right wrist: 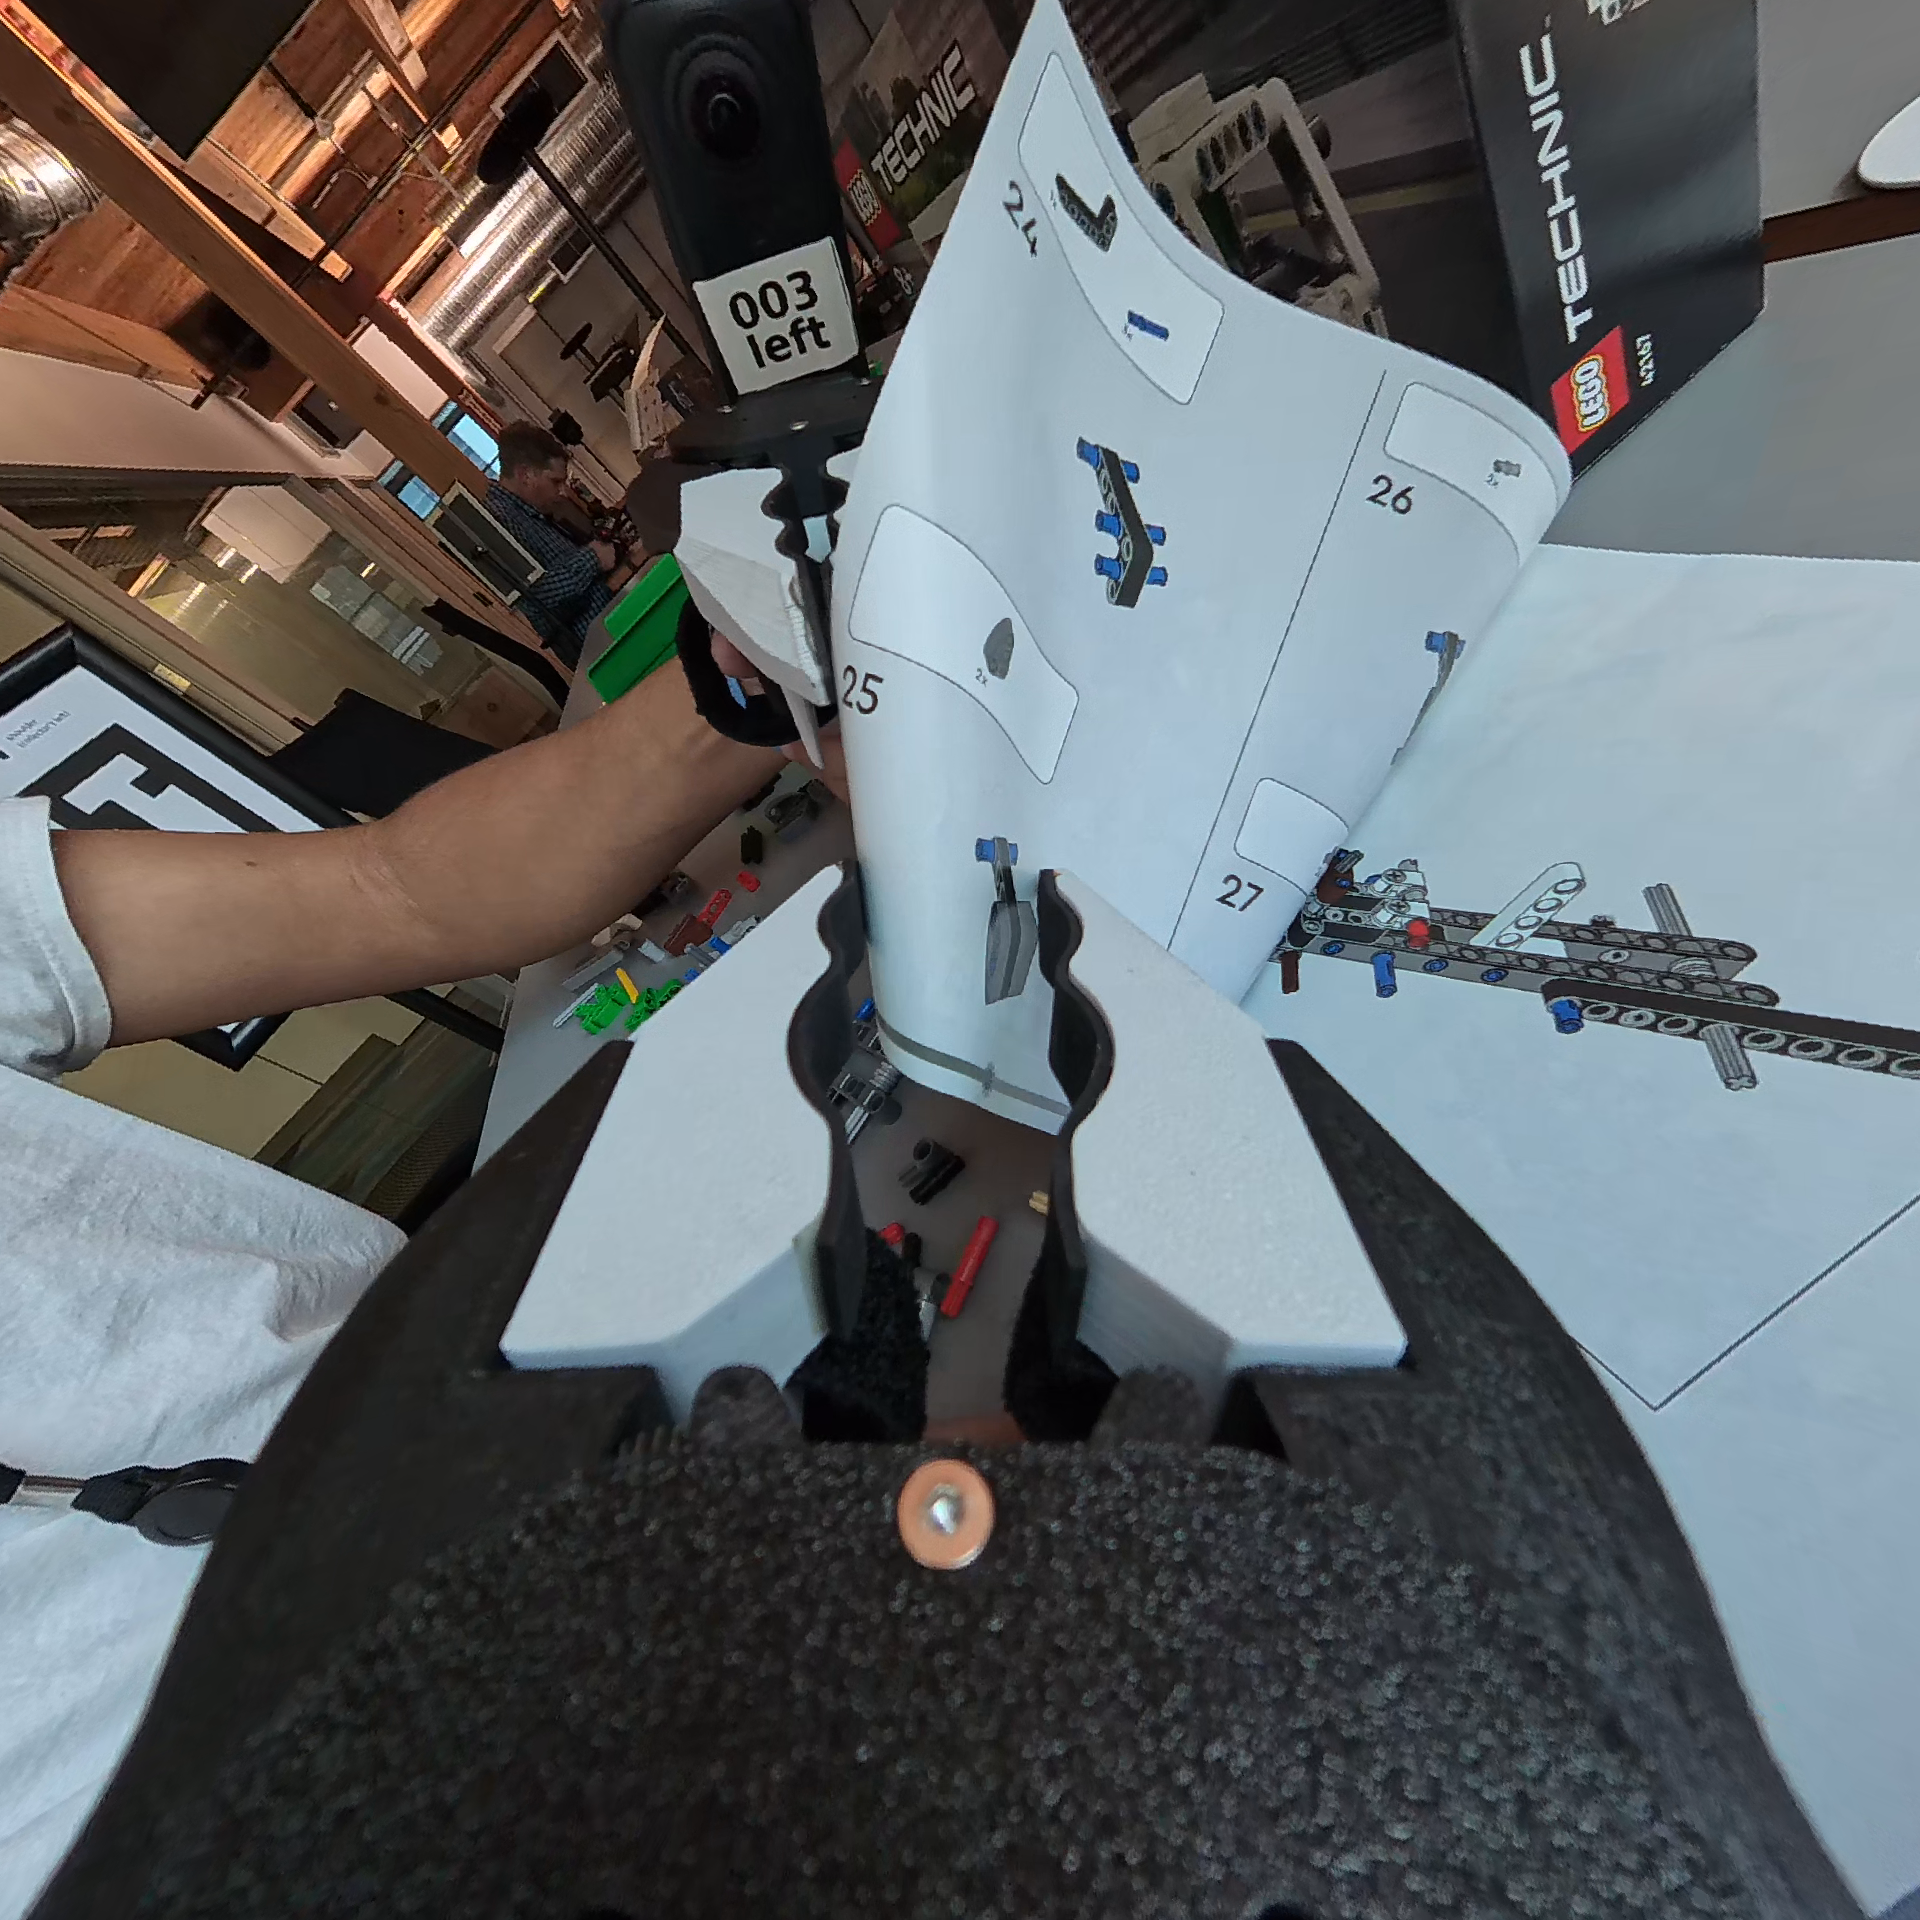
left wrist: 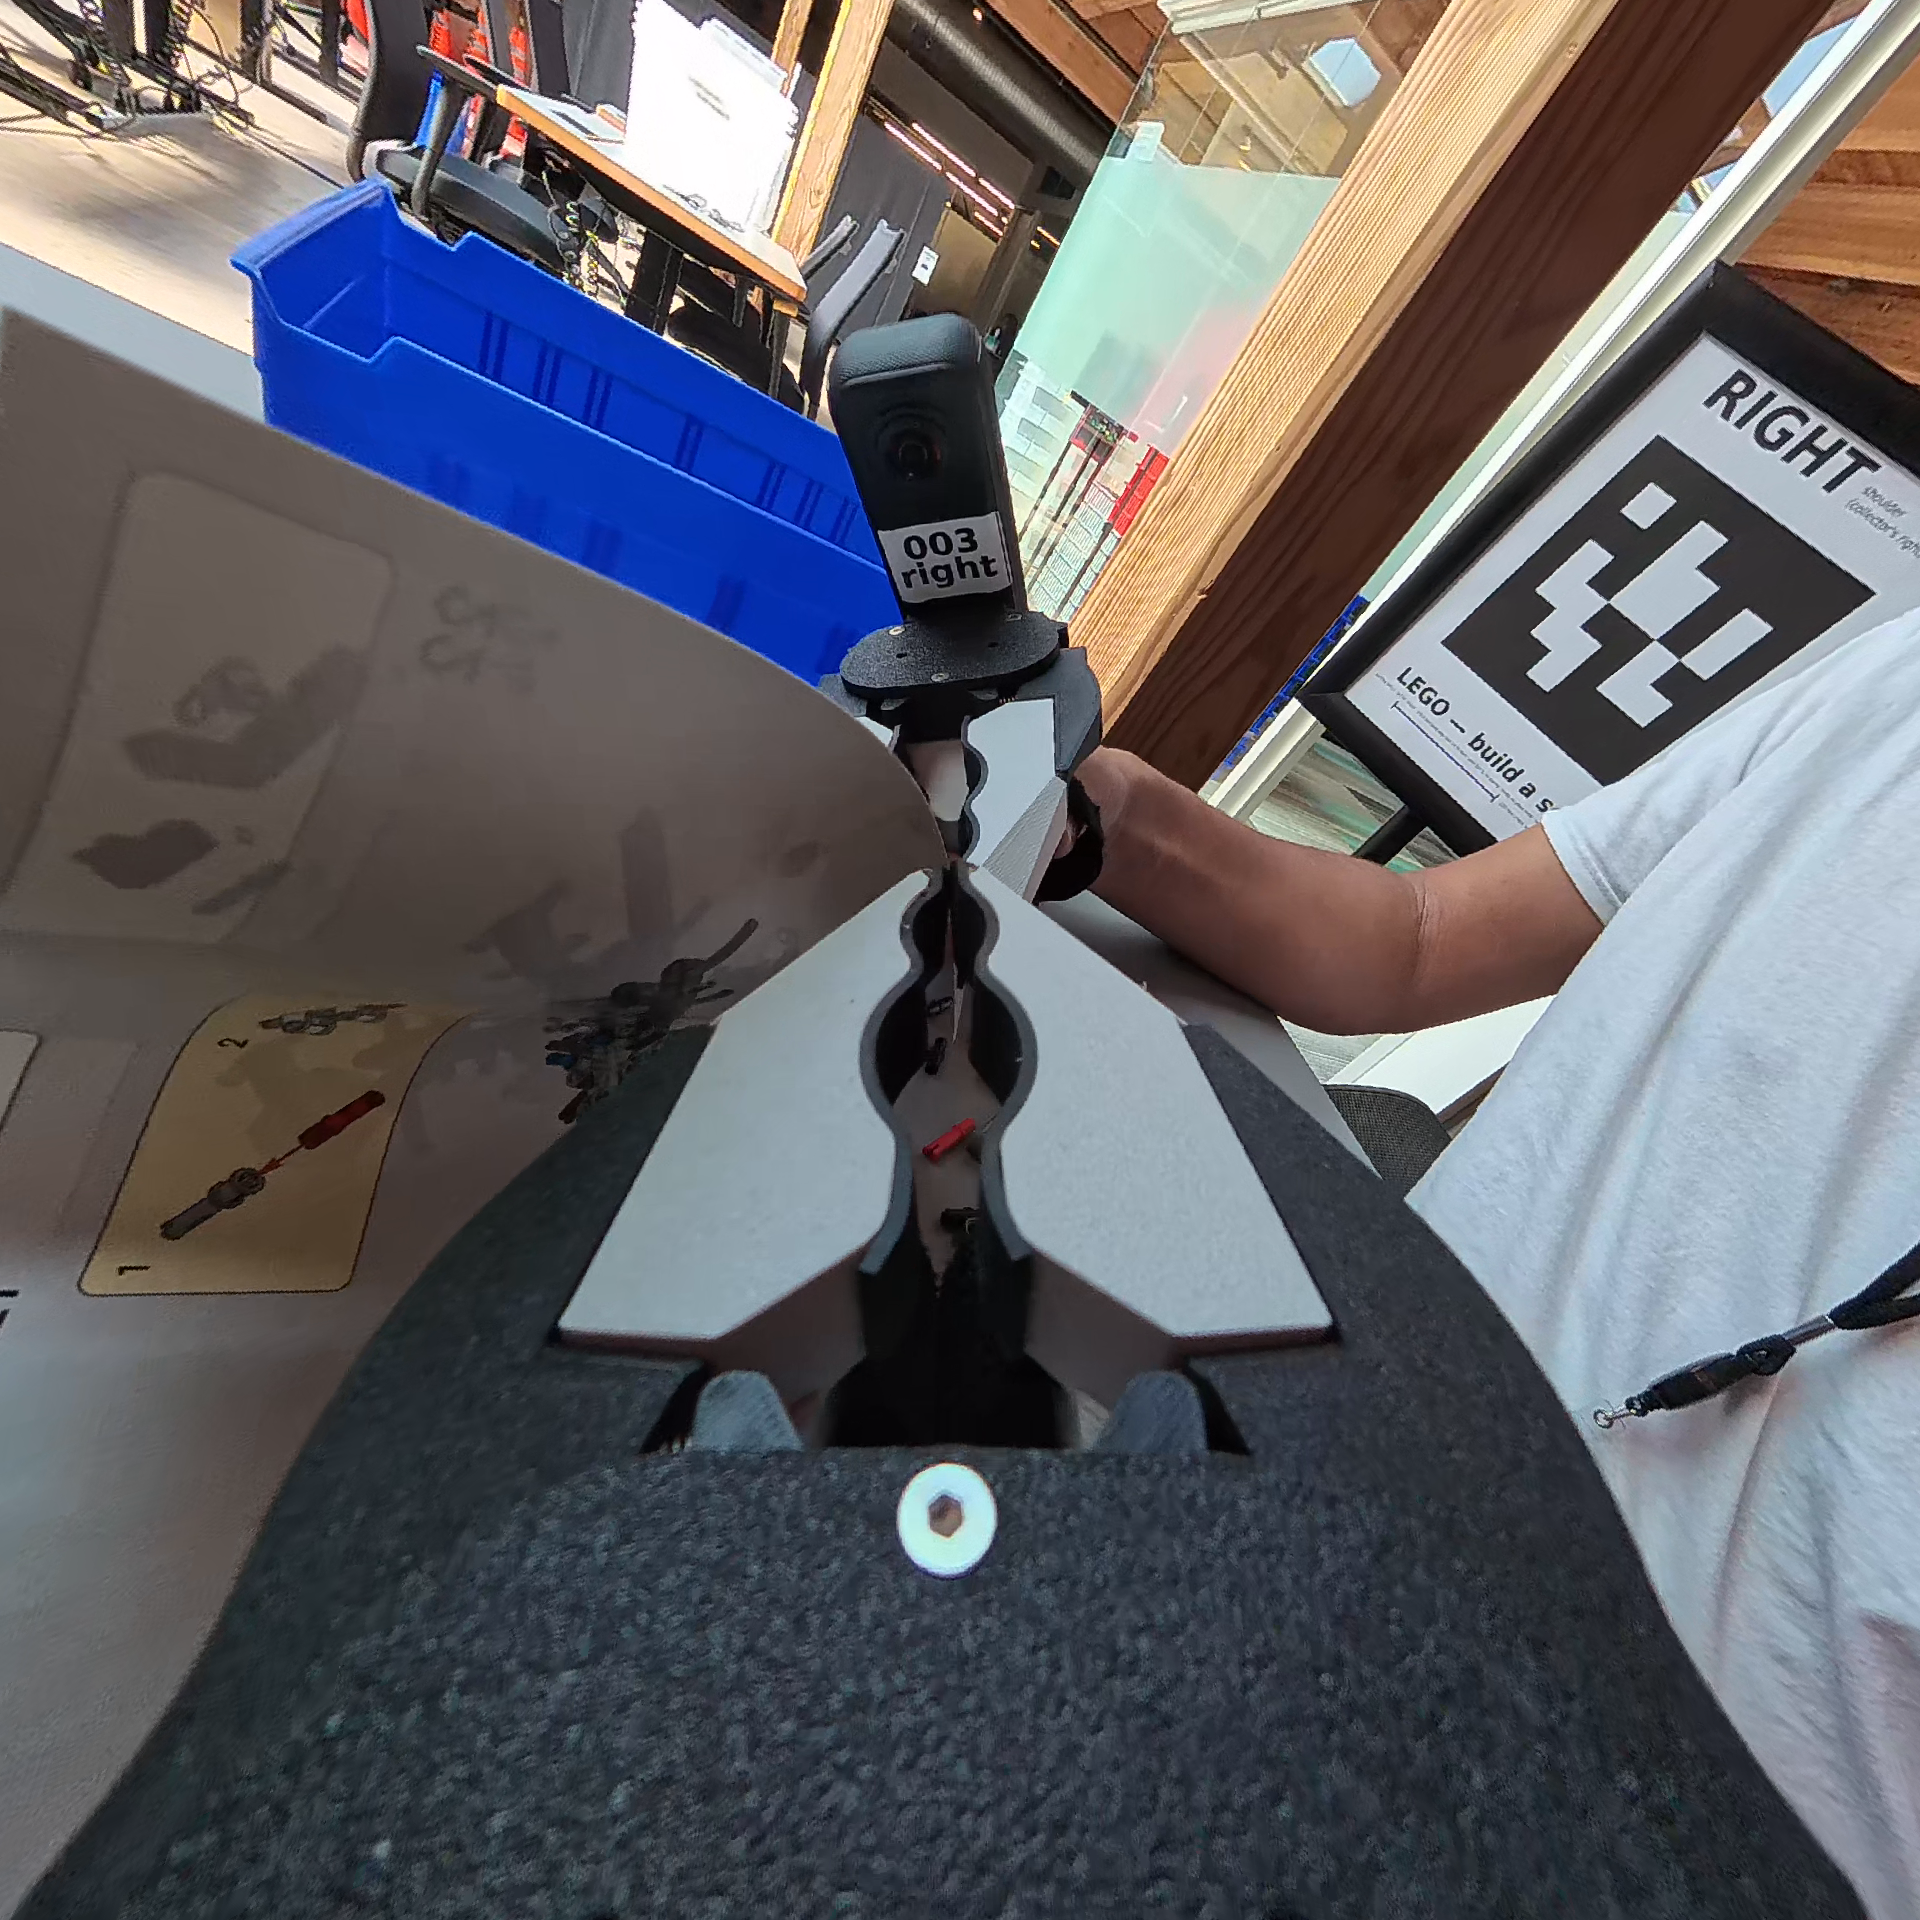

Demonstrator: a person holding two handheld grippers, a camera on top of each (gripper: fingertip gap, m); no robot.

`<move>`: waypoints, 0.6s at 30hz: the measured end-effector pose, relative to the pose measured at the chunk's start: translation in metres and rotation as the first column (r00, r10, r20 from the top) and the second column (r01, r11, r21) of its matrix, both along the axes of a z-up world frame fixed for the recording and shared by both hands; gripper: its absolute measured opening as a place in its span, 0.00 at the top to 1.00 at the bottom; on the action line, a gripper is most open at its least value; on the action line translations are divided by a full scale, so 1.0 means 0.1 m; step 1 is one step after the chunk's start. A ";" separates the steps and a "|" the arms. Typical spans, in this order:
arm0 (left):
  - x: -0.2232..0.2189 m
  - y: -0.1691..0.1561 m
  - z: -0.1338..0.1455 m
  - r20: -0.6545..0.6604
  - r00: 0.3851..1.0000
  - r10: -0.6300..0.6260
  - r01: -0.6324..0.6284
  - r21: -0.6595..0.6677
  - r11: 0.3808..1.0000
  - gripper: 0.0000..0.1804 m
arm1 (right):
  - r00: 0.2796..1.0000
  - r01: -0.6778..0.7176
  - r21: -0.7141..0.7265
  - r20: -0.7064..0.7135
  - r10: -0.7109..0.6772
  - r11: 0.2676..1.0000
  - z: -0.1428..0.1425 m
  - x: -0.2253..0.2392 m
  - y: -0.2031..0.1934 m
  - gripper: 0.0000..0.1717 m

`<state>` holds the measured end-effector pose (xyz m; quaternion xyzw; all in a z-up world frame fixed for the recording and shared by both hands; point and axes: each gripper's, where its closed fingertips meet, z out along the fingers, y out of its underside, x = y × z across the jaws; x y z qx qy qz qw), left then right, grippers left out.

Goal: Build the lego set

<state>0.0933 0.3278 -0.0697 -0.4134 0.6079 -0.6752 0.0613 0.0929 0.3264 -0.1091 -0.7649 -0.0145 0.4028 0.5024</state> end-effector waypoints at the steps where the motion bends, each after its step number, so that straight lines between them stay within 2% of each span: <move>1: -0.01 0.00 0.00 0.001 1.000 -0.005 0.005 -0.001 1.000 1.00 | 1.000 -0.003 -0.001 -0.002 0.003 1.000 0.00 0.00 0.00 0.81; 9: 0.02 0.01 0.00 -0.006 1.000 -0.006 0.006 -0.006 1.000 1.00 | 0.999 0.032 0.039 0.000 -0.032 0.999 0.11 0.09 -0.03 0.74; 14: 0.09 0.03 -0.04 -0.027 0.999 0.019 -0.019 0.005 1.000 1.00 | 0.999 0.042 0.039 0.003 -0.042 0.998 0.12 0.12 -0.03 0.73; 18: 0.06 0.13 -0.06 -0.051 0.997 0.058 -0.057 0.010 0.998 1.00 | 0.991 0.104 0.059 0.073 -0.109 0.993 0.18 0.18 -0.02 0.65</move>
